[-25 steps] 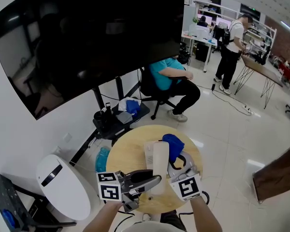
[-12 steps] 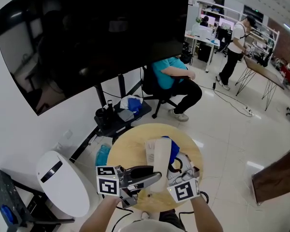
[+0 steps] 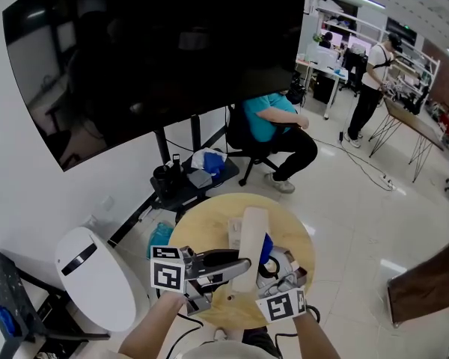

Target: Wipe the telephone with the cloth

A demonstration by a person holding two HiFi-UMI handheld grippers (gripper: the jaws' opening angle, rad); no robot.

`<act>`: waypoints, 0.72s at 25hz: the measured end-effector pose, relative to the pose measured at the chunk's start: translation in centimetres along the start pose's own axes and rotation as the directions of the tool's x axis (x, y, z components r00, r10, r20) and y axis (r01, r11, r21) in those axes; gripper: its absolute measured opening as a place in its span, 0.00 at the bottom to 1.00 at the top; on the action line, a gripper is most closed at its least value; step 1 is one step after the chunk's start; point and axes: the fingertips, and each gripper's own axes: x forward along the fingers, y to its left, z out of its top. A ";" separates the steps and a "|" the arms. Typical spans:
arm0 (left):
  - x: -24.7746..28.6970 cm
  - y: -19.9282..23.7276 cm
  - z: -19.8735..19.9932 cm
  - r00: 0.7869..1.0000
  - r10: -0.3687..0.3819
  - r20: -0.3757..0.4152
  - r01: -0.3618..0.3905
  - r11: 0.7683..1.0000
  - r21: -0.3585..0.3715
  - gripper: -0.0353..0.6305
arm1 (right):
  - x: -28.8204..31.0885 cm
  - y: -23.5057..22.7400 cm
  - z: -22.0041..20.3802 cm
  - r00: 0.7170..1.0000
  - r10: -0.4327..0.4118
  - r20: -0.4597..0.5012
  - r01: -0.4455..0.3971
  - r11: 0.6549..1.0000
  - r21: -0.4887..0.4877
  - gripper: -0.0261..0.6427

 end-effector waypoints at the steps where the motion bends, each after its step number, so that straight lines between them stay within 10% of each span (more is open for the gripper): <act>1: -0.1 0.1 0.3 1.000 0.003 0.002 -0.003 1.000 0.001 0.18 | 0.0 0.2 0.0 1.000 0.002 0.000 -0.002 1.000 -0.003 0.13; 18: -0.7 0.6 3.6 0.997 0.016 0.082 -0.015 1.000 -0.009 0.18 | -0.7 4.4 -0.8 0.998 0.057 -0.020 -0.056 0.998 0.030 0.13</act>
